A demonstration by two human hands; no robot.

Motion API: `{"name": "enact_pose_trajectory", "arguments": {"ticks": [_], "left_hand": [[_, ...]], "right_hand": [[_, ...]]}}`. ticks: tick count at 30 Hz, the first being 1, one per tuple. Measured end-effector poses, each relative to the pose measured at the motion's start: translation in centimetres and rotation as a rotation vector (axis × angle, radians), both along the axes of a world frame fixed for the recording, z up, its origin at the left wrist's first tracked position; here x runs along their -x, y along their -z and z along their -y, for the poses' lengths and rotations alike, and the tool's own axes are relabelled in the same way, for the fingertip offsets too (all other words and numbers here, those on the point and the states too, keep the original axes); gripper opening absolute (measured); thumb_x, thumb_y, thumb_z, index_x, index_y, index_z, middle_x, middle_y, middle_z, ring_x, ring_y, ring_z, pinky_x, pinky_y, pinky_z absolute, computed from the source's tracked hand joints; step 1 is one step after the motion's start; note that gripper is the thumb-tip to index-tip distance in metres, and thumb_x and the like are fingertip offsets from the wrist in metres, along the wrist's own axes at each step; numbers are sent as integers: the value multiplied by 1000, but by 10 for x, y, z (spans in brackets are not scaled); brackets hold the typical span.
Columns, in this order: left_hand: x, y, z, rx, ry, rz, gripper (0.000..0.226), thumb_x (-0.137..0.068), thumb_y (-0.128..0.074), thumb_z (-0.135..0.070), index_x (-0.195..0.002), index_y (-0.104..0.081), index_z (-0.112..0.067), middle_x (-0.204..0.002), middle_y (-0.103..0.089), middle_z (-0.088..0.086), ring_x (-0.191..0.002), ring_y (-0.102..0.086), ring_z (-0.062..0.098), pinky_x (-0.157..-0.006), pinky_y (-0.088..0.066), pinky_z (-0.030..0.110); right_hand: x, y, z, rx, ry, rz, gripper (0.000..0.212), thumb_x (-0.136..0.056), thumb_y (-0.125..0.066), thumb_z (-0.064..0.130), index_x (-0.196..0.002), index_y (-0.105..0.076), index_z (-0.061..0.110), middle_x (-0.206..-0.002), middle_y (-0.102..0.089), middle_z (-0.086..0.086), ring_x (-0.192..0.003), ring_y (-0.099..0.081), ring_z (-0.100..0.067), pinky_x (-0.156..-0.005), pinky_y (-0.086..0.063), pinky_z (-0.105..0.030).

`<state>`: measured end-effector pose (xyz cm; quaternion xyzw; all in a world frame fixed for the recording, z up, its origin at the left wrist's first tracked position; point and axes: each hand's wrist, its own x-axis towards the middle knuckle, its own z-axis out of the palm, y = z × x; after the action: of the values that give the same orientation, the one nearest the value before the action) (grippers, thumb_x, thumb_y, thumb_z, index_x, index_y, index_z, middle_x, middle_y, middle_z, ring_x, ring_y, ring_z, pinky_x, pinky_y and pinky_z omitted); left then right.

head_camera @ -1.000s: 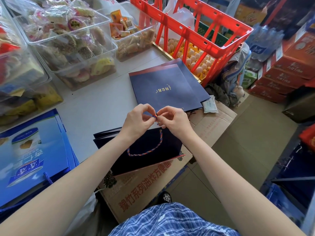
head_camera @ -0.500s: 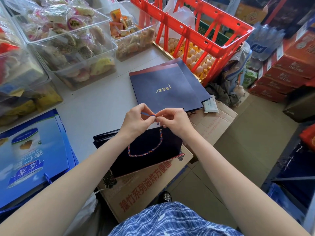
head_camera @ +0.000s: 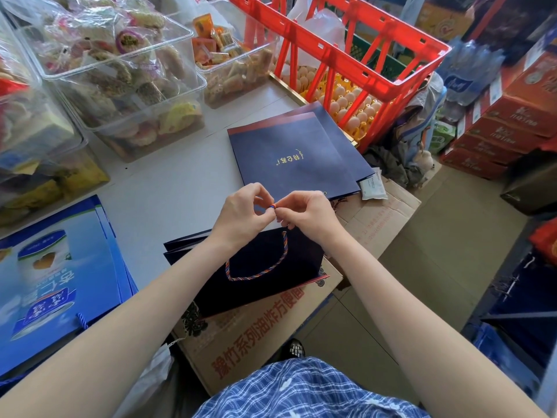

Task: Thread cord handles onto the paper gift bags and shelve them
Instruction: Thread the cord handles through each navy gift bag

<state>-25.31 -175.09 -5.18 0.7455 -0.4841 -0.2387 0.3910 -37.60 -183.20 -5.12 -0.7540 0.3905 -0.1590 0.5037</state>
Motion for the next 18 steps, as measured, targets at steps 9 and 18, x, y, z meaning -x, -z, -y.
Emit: {"name": "enact_pose_trajectory", "arguments": {"ticks": [9, 18], "left_hand": [[-1, 0, 5, -79, -177, -113, 6, -78, -69, -14, -80, -63, -14, -79, -69, 2, -73, -63, 11, -61, -44, 9], [-7, -2, 0, -120, -142, -298, 33, -79, -71, -12, -99, -45, -17, -83, -70, -2, -83, -66, 19, -80, -52, 33]], "right_hand": [[-2, 1, 1, 60, 20, -18, 6, -83, -67, 7, -84, -71, 11, -72, -69, -4, -61, -61, -7, -69, -55, -25], [-3, 0, -1, 88, 9, -55, 7, -83, -67, 10, -87, -73, 10, -74, -65, 6, -67, -60, -2, -73, -53, -21]]}}
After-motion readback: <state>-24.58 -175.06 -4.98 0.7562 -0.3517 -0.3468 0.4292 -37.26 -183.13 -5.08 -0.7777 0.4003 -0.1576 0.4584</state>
